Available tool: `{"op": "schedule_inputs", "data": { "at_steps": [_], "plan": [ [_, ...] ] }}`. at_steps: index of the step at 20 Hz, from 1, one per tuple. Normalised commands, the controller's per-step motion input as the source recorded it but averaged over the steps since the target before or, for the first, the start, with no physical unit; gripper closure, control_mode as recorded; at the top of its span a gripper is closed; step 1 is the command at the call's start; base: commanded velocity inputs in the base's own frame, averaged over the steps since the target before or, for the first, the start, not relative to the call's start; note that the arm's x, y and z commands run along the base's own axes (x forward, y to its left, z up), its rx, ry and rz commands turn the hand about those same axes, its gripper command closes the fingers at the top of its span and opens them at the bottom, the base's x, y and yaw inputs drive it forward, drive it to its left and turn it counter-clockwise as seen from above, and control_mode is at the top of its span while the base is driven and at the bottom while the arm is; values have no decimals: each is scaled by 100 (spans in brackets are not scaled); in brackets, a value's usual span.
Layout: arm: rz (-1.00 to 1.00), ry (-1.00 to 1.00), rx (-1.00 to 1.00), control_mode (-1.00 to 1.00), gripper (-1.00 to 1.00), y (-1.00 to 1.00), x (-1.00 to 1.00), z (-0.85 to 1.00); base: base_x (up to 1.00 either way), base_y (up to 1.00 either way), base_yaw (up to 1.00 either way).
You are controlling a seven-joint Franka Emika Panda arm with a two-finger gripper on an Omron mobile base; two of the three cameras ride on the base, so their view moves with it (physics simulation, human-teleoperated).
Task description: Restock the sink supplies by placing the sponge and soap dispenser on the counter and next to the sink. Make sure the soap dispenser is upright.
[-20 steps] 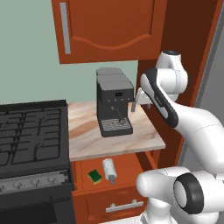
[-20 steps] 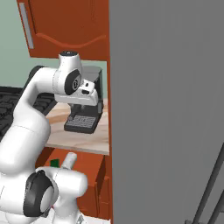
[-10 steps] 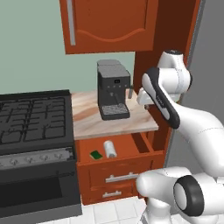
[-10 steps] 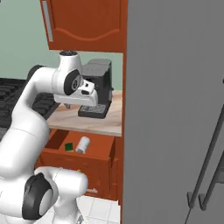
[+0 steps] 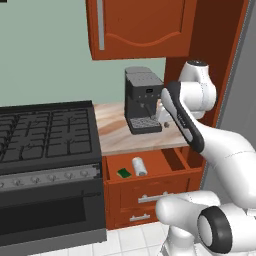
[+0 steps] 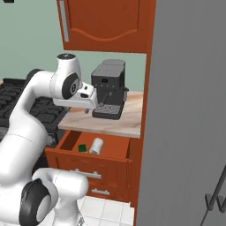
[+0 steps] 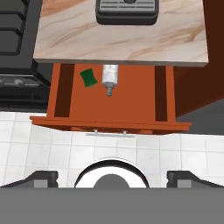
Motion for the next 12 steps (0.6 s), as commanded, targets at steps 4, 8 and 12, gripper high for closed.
{"op": "schedule_inputs", "data": {
  "at_steps": [4, 8, 12],
  "plan": [
    [0, 3, 0, -100, -100, 1, 0, -21, 0, 0, 0],
    [0, 11, 0, -100, -100, 1, 16, -88, 0, 0, 0],
    [0, 14, -3, -100, -100, 16, 21, -100, 0, 0, 0]
  ]
}}
